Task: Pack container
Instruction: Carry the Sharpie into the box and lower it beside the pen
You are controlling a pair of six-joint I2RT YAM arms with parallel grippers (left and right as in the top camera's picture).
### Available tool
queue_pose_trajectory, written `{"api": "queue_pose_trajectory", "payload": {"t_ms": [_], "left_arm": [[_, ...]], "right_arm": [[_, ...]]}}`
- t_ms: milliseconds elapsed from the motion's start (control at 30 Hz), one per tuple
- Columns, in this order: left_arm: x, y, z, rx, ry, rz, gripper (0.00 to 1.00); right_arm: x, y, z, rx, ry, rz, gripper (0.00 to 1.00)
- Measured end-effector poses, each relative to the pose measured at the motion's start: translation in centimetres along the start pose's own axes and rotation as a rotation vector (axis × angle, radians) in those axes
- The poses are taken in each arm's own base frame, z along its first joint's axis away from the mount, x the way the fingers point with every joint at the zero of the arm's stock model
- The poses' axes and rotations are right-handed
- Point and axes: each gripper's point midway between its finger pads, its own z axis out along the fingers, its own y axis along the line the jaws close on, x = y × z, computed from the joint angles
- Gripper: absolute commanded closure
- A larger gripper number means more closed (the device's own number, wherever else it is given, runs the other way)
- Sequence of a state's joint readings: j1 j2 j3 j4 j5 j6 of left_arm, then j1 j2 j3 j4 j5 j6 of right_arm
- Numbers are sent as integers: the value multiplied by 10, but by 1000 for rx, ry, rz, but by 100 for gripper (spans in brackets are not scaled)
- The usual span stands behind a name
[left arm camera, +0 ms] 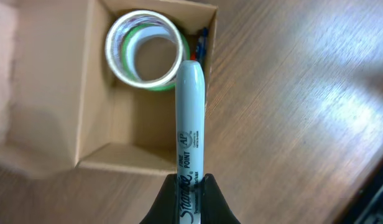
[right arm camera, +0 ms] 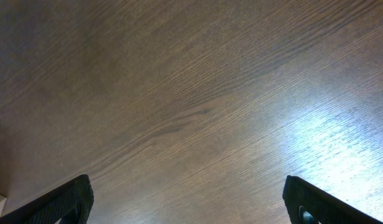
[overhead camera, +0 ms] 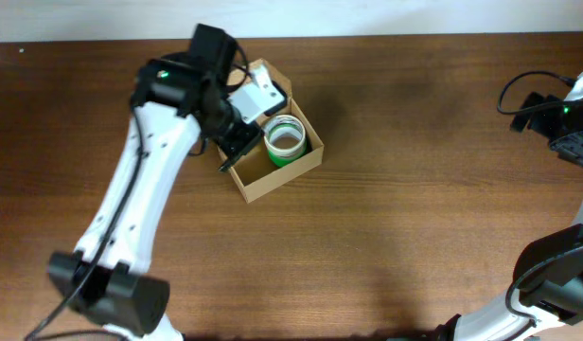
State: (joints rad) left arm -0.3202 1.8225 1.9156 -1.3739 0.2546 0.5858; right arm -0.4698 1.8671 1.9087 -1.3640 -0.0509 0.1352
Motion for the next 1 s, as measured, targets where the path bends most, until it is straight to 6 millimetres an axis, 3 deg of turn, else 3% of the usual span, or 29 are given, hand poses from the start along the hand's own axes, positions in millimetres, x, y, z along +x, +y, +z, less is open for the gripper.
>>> {"api": "queue_pose_trajectory", "payload": {"t_ms": [233, 500, 767, 1000], "left_arm": [[-2, 21, 57, -3, 85, 39, 98], [14, 32, 102, 26, 190, 25, 98], [9, 35, 114, 4, 192, 43, 98], [-10, 19, 121, -14, 170, 111, 98]], "right_arm": [[0, 0, 0, 0, 0, 0, 1], [0, 0, 0, 0, 0, 0, 1], [0, 0, 0, 0, 0, 0, 1], [0, 0, 0, 0, 0, 0, 1]]}}
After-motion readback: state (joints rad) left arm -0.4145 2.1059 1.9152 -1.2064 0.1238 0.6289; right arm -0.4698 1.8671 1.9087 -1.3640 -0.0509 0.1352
